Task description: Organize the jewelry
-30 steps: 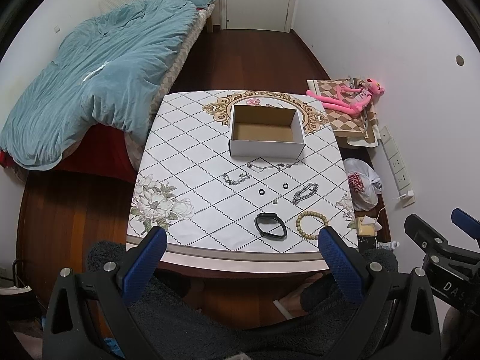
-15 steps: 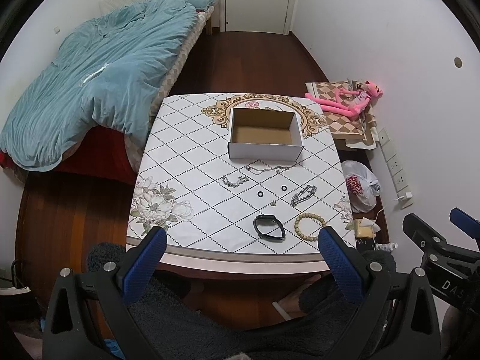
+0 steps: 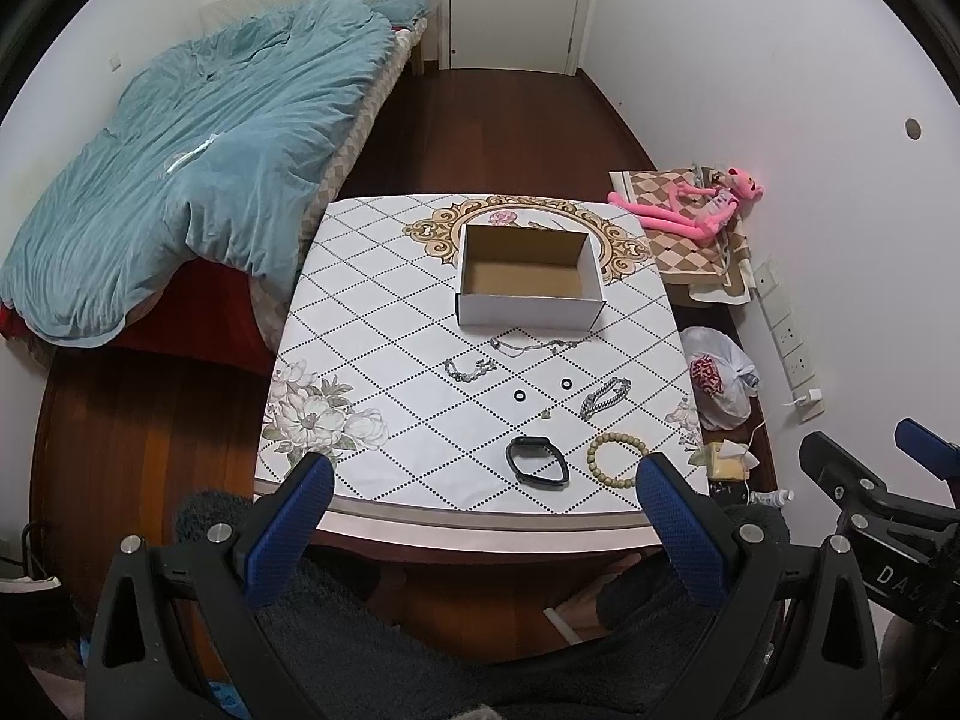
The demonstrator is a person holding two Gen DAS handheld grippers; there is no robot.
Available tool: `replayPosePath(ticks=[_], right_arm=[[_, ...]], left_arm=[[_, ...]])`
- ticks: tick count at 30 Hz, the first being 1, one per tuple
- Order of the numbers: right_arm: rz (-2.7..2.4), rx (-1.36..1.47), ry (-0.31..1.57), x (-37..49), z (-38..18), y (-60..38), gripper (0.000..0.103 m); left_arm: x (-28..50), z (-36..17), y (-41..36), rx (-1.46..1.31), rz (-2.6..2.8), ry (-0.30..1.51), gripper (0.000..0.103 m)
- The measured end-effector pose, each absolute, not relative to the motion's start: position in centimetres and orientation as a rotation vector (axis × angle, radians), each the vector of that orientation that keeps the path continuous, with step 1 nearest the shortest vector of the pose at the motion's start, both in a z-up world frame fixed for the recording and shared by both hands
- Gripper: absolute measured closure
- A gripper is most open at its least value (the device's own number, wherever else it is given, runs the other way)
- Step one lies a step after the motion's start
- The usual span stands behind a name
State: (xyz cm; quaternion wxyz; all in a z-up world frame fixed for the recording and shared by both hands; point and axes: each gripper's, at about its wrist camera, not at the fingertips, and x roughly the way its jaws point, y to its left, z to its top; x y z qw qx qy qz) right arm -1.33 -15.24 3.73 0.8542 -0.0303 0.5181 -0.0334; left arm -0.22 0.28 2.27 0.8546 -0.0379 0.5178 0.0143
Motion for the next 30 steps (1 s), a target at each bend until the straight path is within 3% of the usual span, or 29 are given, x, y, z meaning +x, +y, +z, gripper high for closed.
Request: replayPosePath(ticks=[19,30], right_arm=[[-0.066,-0.053,1.082,-1.1,4.1,-15.2,0.0],[-0.155,0.007,1.176,3.2,-3.3,-18.9,0.0]], left_arm=[[0.0,2.2,0.0,-0.082,0.023,1.08,0.0],[5.8,-5.9,-0.1,-0.015,0.083,1.155,0.0]])
